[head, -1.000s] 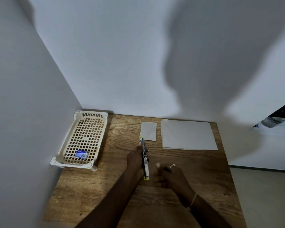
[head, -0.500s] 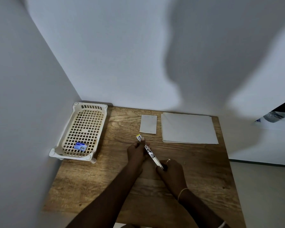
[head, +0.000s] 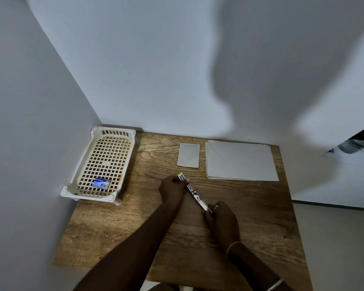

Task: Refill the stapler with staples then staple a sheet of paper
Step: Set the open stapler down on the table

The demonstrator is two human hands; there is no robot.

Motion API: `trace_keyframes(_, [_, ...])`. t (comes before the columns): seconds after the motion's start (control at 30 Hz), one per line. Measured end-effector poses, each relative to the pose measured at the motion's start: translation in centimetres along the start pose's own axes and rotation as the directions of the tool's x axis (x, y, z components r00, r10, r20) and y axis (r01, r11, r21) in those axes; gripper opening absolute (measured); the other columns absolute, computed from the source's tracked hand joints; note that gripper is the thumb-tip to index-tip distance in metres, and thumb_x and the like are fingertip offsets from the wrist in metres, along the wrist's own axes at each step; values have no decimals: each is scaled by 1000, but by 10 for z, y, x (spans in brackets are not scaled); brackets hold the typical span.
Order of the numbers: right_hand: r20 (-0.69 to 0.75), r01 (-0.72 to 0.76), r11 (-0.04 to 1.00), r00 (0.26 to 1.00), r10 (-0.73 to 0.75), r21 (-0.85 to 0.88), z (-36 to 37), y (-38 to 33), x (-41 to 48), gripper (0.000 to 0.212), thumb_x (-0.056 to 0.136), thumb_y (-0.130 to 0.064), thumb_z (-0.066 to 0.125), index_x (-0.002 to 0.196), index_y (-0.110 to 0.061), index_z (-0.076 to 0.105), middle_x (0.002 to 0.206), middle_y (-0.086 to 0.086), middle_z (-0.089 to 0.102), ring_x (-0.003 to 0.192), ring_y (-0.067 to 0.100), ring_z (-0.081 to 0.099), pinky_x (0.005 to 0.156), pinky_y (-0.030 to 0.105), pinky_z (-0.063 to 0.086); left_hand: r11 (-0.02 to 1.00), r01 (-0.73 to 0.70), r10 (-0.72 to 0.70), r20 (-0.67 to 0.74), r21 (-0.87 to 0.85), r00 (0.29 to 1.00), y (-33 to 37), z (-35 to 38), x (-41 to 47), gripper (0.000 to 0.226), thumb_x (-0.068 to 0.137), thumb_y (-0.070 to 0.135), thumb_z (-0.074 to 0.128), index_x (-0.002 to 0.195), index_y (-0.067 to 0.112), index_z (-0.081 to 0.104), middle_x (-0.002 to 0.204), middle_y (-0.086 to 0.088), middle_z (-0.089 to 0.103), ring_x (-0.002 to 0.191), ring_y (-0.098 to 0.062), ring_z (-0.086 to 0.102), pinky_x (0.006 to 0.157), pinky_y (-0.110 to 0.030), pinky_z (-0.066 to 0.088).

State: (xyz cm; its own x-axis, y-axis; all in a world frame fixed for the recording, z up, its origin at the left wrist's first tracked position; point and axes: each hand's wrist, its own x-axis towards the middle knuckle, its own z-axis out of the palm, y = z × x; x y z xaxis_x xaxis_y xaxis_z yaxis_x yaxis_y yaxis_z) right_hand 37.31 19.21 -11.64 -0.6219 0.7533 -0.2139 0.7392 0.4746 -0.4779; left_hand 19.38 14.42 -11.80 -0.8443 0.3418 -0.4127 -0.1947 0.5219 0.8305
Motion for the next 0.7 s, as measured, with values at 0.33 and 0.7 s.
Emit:
trace_keyframes(0.33, [-18, 61, 998, 998, -62, -19, 7, 8, 0, 20, 94, -32, 63, 106, -22, 75, 93, 0, 58, 91, 17, 58, 76, 30, 44, 993, 79, -76, -44, 85, 996, 6, 1, 3, 32, 68, 35, 93, 84, 11, 79, 86, -5, 79, 84, -18, 73, 74, -24, 47])
trace_keyframes(0.7, [-7, 55, 998, 998, -55, -4, 2, 7, 1, 13, 90, -35, 66, 94, -23, 71, 90, -4, 59, 93, 19, 60, 73, 26, 40, 994, 81, -78, -34, 79, 996, 9, -2, 2, 39, 65, 37, 94, 86, 10, 76, 88, -7, 78, 88, -21, 73, 82, -29, 54])
